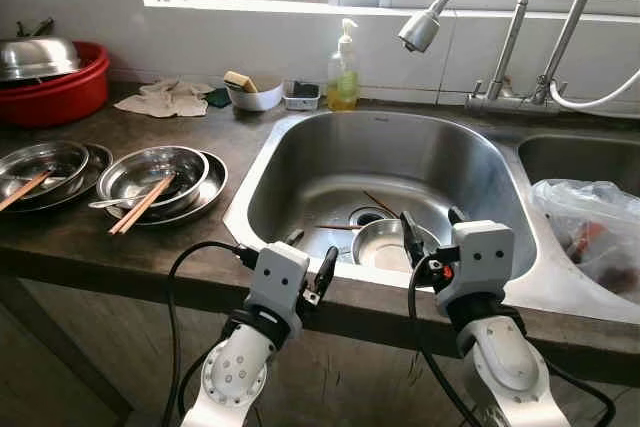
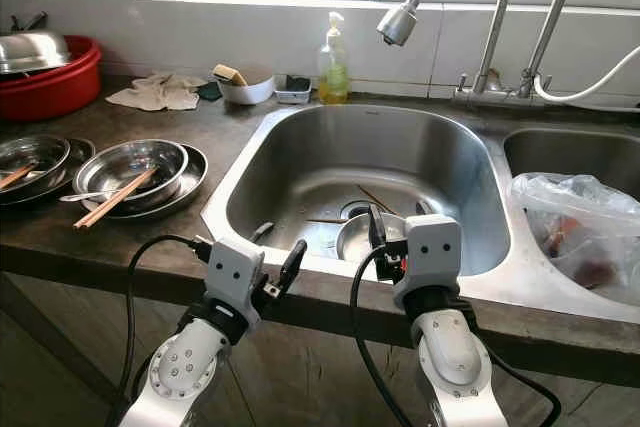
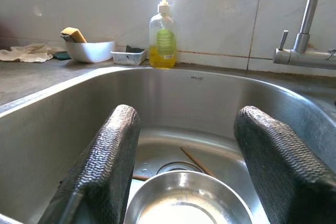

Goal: Kitchen organization

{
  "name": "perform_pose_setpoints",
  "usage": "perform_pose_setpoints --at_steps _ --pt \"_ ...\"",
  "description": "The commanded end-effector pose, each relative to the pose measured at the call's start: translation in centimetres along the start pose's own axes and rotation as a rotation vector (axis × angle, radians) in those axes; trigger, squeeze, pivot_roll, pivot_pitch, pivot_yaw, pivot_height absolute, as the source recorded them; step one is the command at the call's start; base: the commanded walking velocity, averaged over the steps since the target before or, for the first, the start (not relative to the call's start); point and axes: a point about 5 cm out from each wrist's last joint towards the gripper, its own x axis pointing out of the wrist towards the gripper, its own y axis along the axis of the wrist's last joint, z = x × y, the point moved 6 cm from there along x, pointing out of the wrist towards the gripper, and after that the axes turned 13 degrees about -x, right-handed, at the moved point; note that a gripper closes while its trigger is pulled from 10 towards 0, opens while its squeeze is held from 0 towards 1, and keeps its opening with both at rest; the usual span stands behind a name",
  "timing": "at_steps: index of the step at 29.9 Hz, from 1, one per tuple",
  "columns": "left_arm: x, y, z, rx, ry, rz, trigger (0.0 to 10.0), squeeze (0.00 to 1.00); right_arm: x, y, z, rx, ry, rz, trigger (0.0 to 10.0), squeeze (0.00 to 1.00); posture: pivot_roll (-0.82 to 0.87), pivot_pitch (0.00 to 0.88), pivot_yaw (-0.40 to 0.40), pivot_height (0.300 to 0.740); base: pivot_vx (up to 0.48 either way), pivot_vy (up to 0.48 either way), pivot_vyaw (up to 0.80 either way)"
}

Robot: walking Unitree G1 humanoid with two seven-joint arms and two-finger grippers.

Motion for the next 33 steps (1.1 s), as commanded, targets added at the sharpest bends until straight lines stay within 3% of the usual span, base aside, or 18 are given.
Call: perform_pose_setpoints --at_steps 1,33 --pt "-0.08 0.51 0.11 -0.004 -0.002 0.011 10.0 0.00 0.10 0.74 -0.03 0.002 0.003 0.023 10.0 0.00 0.00 0.000 -0.015 0.740 0.000 0.000 0.00" --pt "-0.16 0.41 0.29 -0.002 -0.005 0.003 10.0 0.00 0.27 1.07 -0.70 0.017 0.040 0.032 10.0 0.00 -0.01 0.000 -0.016 0.740 -0.277 0.000 0.00"
